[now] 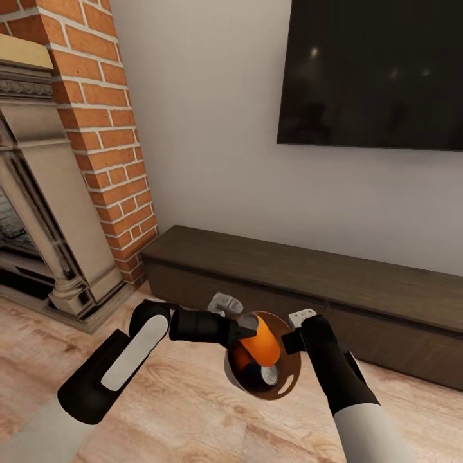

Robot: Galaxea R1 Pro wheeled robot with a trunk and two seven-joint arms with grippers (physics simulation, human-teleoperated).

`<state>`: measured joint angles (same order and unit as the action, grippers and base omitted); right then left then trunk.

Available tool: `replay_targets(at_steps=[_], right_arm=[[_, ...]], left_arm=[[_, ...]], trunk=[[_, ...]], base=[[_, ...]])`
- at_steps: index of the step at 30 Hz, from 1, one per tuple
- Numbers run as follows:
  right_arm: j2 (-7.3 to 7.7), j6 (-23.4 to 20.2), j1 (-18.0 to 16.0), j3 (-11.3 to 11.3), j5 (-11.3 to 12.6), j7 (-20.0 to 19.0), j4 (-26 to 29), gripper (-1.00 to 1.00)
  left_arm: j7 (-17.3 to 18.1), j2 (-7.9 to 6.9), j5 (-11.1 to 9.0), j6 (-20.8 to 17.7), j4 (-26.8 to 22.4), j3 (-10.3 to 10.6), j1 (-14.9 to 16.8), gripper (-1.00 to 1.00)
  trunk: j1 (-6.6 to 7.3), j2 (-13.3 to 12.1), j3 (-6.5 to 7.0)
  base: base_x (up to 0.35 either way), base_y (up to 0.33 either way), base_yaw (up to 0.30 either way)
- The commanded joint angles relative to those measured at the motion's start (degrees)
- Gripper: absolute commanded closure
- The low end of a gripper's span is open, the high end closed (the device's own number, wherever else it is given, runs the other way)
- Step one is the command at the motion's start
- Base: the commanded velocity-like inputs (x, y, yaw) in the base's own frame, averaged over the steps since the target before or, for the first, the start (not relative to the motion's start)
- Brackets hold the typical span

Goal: Put the three can of soda from the living room inside the tash can in the kitchen.

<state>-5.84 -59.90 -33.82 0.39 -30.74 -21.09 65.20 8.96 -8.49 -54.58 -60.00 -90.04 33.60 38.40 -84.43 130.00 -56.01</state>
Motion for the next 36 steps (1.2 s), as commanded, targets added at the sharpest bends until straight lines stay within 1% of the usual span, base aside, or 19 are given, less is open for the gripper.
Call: replay_targets(at_steps=[1,3,5,6,9,12,15,20,25,31,34,35,36], right_arm=[[-0.06,-0.10,-0.02,0.11,0.75,-0.19,0.01,1.00],[-0.09,-0.10,-0.02,0.19,0.73,-0.19,0.02,1.00],[-0.12,-0.10,-0.02,0.26,0.70,-0.18,0.07,1.00],[-0.12,-0.10,-0.02,0.28,0.69,-0.18,0.10,1.00],[-0.13,-0.10,-0.02,0.30,0.68,-0.18,0.12,1.00],[-0.20,-0.10,-0.02,0.31,0.68,-0.18,0.17,1.00],[-0.21,-0.10,-0.02,0.31,0.68,-0.18,0.18,1.00],[-0.26,-0.10,-0.02,0.31,0.68,-0.17,0.19,1.00],[-0.45,-0.10,-0.02,0.31,0.68,-0.17,0.27,1.00],[-0.49,-0.10,-0.02,0.31,0.67,-0.17,0.30,1.00],[-0.50,-0.10,-0.02,0.31,0.67,-0.17,0.39,1.00],[-0.49,-0.10,-0.02,0.31,0.67,-0.17,0.41,1.00],[-0.49,-0.10,-0.02,0.31,0.68,-0.17,0.44,1.00]], left_arm=[[-2.01,1.07,0.16,0.00,0.11,1.15,0.01,1.00],[-3.86,1.93,0.17,0.00,0.18,1.86,0.01,1.00],[-6.52,2.88,0.17,0.00,0.25,2.61,0.01,1.00],[-7.27,3.11,0.17,0.00,0.27,2.82,0.01,1.00],[-8.06,3.33,0.56,0.00,0.29,3.55,-0.03,1.00],[-8.47,3.50,4.06,0.00,0.30,4.71,-0.07,1.00],[-8.55,3.54,6.07,0.00,0.30,4.95,-0.07,1.00],[-8.71,3.57,7.47,0.00,1.19,5.16,-0.08,1.00],[-9.21,3.62,7.70,0.00,1.82,5.23,-0.08,1.00],[-10.12,4.14,7.74,0.00,2.09,5.35,-0.08,1.00],[-10.96,4.29,7.75,0.00,2.94,6.75,-0.08,1.00],[-11.13,4.31,7.76,0.00,3.19,7.38,-0.08,-1.00],[-11.27,4.34,7.75,0.00,3.41,7.92,-0.08,-1.00]], trunk=[[0.01,0.00,0.01],[0.01,0.00,0.01],[0.01,0.00,0.01],[0.01,0.00,0.01],[0.01,0.00,0.01],[0.01,0.00,0.01],[0.01,0.00,0.01],[0.01,0.00,0.01],[0.01,0.00,0.01],[0.01,0.00,0.01],[0.01,0.00,0.01],[0.01,0.00,0.01],[0.01,0.00,0.01]], base=[[0.000,0.000,0.000],[0.000,0.000,0.000],[0.000,0.000,0.000],[0.000,0.000,0.000],[0.000,0.000,0.000],[0.000,0.000,0.000],[0.000,0.000,0.000],[0.000,0.000,0.000],[0.000,0.000,0.000],[0.000,0.000,0.000],[0.000,0.000,0.000],[0.000,0.000,0.000],[0.000,0.000,0.000]])
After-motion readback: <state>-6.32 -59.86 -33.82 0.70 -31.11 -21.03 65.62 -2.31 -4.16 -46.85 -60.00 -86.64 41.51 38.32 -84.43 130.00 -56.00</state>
